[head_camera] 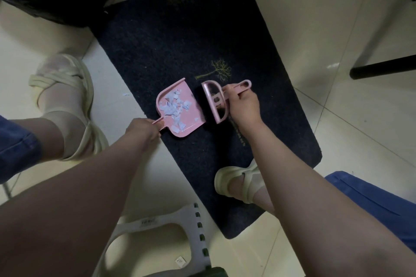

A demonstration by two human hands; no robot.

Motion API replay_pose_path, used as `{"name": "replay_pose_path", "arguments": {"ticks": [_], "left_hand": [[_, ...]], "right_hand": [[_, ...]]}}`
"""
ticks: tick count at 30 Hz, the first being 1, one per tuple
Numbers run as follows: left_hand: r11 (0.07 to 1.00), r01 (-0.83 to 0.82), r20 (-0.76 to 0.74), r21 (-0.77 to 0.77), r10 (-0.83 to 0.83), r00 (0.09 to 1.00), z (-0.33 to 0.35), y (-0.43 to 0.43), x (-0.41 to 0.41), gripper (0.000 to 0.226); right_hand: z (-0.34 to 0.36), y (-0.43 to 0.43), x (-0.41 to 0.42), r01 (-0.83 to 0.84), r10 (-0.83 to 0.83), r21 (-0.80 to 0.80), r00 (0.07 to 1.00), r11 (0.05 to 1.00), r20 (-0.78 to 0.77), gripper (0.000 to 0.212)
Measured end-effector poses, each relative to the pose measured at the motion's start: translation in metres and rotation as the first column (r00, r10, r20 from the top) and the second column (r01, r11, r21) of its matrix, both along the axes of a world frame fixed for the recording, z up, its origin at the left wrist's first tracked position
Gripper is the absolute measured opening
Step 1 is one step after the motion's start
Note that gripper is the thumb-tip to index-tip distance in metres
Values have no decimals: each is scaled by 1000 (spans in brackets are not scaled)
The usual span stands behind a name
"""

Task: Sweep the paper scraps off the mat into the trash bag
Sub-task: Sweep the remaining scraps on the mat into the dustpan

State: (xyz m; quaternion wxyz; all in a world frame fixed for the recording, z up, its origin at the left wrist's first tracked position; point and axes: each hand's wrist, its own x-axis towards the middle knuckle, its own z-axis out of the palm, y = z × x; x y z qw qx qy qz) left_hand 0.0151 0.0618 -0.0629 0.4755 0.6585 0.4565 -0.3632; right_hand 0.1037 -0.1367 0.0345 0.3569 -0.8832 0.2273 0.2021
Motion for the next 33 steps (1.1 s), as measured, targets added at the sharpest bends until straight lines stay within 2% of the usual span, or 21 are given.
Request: {"name": "replay_pose_path", "arguments": {"ticks": [5, 9, 12, 13, 15, 17, 19, 21, 23, 25, 26, 28, 30, 33], "left_hand": [[1000, 3, -5, -13, -3, 1000, -1, 2, -2, 31], [1000, 9, 18, -15, -9, 1000, -1, 2, -3, 31], [1000, 5, 27, -26, -4, 1000, 1, 3, -2, 29], [1000, 1, 27, -26, 0, 1000, 1, 3, -1, 30], [999, -16, 29, -30, 17, 999, 1, 3, -2, 30], [999, -29, 41, -40, 31, 999, 1, 3, -3, 29], [998, -33, 76, -57, 37, 996, 2, 3, -3, 27], [997, -36, 110, -69, 44, 993, 4, 3, -1, 24], [998, -19, 111, -52, 24, 994, 3, 2, 4, 24], [1000, -11, 76, -15, 12, 997, 0, 0, 8, 26], [1000, -10, 57, 4, 10, 998, -2, 0, 9, 27], [1000, -6, 28, 24, 5, 1000, -7, -2, 10, 28], [999, -7, 11, 35, 7, 1000, -8, -3, 10, 30], [999, -19, 4, 42, 19, 1000, -11, -3, 12, 30]], "right_hand": [[7, -16, 0, 163, -142, -164, 981, 973, 132, 26], [3, -12, -5, 161, -132, -277, 984, 947, 121, 25], [-1, -7, -11, 117, -126, -135, 990, 984, -62, 30], [-1, -6, -14, 106, -111, -73, 991, 992, -74, 29], [0, -2, -17, 112, -110, -42, 993, 993, 36, 25], [3, -1, -13, 158, -146, -65, 976, 985, 164, 22], [1, 0, -4, 141, -112, -112, 966, 984, 235, 20], [-2, 2, 7, 97, -60, -158, 972, 983, 227, 18], [-8, 2, 17, 45, -20, -165, 989, 985, 149, 19], [-9, 1, 22, -9, 15, -133, 999, 991, 42, 25], [-8, 1, 23, 1, 3, -99, 999, 995, 35, 28], [-4, -3, 25, 47, -39, -72, 993, 996, 110, 30], [0, -8, 24, 57, -37, -115, 984, 992, 173, 27], [-1, -12, 22, 81, -51, -155, 981, 985, 186, 20]]}}
